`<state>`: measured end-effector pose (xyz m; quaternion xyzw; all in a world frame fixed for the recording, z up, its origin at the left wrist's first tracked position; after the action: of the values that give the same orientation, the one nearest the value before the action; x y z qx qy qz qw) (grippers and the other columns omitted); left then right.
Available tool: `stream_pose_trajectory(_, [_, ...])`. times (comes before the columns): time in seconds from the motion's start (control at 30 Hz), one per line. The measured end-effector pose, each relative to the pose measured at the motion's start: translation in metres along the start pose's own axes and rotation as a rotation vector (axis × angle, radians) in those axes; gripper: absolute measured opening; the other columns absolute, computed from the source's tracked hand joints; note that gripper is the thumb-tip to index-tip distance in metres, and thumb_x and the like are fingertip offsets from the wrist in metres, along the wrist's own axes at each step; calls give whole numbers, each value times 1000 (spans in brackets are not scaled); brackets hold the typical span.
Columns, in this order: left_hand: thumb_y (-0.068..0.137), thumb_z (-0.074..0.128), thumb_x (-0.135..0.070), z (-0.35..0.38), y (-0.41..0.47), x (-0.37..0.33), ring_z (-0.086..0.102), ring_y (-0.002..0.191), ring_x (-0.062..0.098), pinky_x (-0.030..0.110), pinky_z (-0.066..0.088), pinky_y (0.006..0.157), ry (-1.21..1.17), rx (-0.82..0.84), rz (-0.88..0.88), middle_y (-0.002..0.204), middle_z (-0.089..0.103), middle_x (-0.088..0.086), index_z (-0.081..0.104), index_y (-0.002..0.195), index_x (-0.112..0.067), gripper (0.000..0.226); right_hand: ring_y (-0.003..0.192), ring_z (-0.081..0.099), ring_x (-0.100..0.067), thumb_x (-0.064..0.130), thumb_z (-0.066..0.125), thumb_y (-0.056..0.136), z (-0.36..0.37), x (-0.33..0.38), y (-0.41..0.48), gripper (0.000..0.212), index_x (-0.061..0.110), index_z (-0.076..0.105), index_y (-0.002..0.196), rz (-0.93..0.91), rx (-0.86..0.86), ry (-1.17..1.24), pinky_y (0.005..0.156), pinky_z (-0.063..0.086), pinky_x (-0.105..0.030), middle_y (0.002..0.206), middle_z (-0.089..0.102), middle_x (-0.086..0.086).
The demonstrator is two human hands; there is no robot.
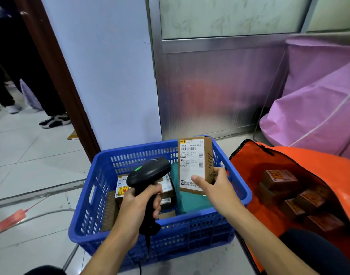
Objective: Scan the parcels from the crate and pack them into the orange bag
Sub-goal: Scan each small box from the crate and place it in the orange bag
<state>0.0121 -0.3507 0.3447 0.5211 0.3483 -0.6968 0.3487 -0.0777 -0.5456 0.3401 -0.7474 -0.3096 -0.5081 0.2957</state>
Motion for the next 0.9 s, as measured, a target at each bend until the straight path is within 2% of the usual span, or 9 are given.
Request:
stream_pose_trajectory(0.13, [83,78,-23,8,1,-1,41,48,23,31,37,50,-1,21,12,60,45,12,61,86,-4,25,105,61,-4,45,71,93,-8,2,0,48,29,40,125,0,-22,15,88,48,-30,113,60,21])
stream_pose_trajectory(0.23, [72,74,-26,18,1,-4,39,46,22,29,35,46,-33,37,22,58,45,12,61,89,-2,32,105,62,-4,46,73,91,-17,3,-1,50,27,43,126,9,-44,74,87,49,-31,113,62,20])
stream_pose_trajectory(0.37, [67,80,-31,28,2,-6,40,46,23,32,34,49,-37,87,54,61,46,15,64,90,0,43,107,68,-10,61,75,64,-31,3,-4,68,35,46,119,42,-80,160,96,57,-43,120,68,11])
stream_pose_trajectory(0.47, [63,83,-38,36,3,-7,42,49,24,35,34,54,-34,132,53,63,47,15,66,88,-4,45,106,69,-11,56,75,59,-46,0,-8,73,33,48,123,45,-114,173,97,57,-45,115,68,13])
stream_pose_trajectory(0.57, [62,82,-38,42,1,-10,43,50,24,35,34,55,-26,171,57,64,48,14,67,84,-8,40,106,70,-9,45,82,66,-61,-4,-12,69,27,52,126,39,-147,221,100,56,-42,114,69,11])
stream_pose_trajectory(0.67, [73,76,-28,45,-1,-9,43,51,24,36,33,55,-32,218,41,67,47,15,69,75,-15,15,97,74,-8,28,82,84,-81,-7,-13,46,20,59,123,33,-160,259,91,60,-33,110,73,6])
stream_pose_trajectory(0.77, [86,69,-18,57,4,-7,42,50,24,33,33,53,4,234,16,66,47,13,68,79,-13,8,93,76,-14,38,78,84,-106,-6,-11,43,14,68,117,28,-142,298,79,59,-26,103,79,0])
stream_pose_trajectory(0.83, [93,65,-15,69,13,-6,42,48,23,27,35,47,43,229,-11,64,48,11,65,86,-10,8,95,75,-21,48,72,83,-118,-5,-8,47,10,74,111,58,-136,294,82,59,-31,102,80,-5])
stream_pose_trajectory(0.9, [86,69,-22,81,25,-4,43,46,22,26,37,42,66,240,-24,63,49,9,64,89,-9,14,88,73,-22,44,65,93,-128,-7,-7,36,11,77,102,66,-131,309,86,58,-38,97,80,-5])
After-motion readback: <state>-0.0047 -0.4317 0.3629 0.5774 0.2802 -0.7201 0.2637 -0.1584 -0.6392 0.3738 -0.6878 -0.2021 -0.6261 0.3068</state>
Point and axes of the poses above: each hand's wrist, its own y-axis towards the middle knuckle, its own z-axis out of the palm, x = y × z, the point moved 1 cm from there along y, towards the middle knuckle
